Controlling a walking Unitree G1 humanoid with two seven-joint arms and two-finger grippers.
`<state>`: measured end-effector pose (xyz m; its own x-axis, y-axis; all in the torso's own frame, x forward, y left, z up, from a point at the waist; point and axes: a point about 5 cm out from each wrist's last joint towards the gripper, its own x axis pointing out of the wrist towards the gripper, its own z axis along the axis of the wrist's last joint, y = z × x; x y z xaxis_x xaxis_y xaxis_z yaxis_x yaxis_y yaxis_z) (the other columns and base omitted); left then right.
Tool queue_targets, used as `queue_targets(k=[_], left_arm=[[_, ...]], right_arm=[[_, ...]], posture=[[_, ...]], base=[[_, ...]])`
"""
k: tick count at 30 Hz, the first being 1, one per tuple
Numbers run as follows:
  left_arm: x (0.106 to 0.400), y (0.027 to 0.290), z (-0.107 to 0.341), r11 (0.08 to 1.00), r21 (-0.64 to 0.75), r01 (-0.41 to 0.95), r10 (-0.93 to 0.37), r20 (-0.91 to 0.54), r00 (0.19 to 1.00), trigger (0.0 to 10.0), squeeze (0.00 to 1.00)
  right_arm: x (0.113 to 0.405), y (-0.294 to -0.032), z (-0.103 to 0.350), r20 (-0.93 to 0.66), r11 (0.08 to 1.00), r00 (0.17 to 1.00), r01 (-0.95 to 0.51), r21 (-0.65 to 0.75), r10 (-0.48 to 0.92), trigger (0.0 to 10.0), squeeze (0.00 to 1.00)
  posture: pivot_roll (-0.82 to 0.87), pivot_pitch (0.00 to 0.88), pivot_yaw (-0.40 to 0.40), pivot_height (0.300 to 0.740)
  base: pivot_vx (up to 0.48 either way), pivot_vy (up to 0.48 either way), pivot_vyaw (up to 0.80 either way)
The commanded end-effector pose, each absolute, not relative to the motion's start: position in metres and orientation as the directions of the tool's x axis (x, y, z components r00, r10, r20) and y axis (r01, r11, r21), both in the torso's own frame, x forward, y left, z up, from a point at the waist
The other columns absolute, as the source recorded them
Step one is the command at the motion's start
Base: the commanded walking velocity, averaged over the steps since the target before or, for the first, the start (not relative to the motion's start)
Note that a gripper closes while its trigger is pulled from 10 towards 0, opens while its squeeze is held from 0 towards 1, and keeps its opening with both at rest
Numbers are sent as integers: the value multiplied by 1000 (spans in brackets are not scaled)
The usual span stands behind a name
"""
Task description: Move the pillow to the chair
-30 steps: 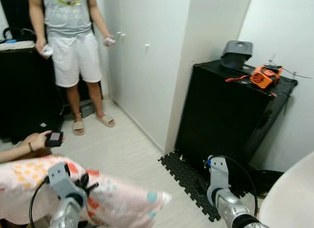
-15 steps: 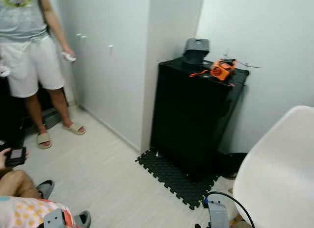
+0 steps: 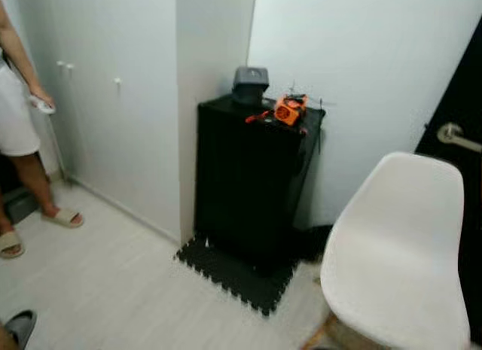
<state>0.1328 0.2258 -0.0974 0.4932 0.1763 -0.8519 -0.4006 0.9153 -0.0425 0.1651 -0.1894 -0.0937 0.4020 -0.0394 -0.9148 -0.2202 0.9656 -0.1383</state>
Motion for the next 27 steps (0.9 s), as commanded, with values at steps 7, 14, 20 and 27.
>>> queue_targets(k=[7,14,20,27], left_arm=[[128,217,-101,941,10,-337,173,-873,456,10000,0],[129,213,-102,950,0,-313,152,-873,462,10000,0],[132,212,-101,950,-10,-313,145,-873,466,10000,0],[131,212,-101,951,-5,-310,145,-875,461,10000,0]], right_arm=[[133,-198,-104,-951,921,303,-352,-166,-56,10000,0],[136,-196,-104,-950,904,308,-391,-173,-49,10000,0],[141,-193,-102,-946,898,321,-402,-178,-44,10000,0],[138,-197,-103,-948,891,315,-418,-178,-42,10000,0]], posture=[[9,14,-43,740],[8,0,-47,740],[10,0,-55,740],[13,0,-57,740]], base=[[0,0,-769],[0,0,-769],[0,0,-769],[0,0,-769]])
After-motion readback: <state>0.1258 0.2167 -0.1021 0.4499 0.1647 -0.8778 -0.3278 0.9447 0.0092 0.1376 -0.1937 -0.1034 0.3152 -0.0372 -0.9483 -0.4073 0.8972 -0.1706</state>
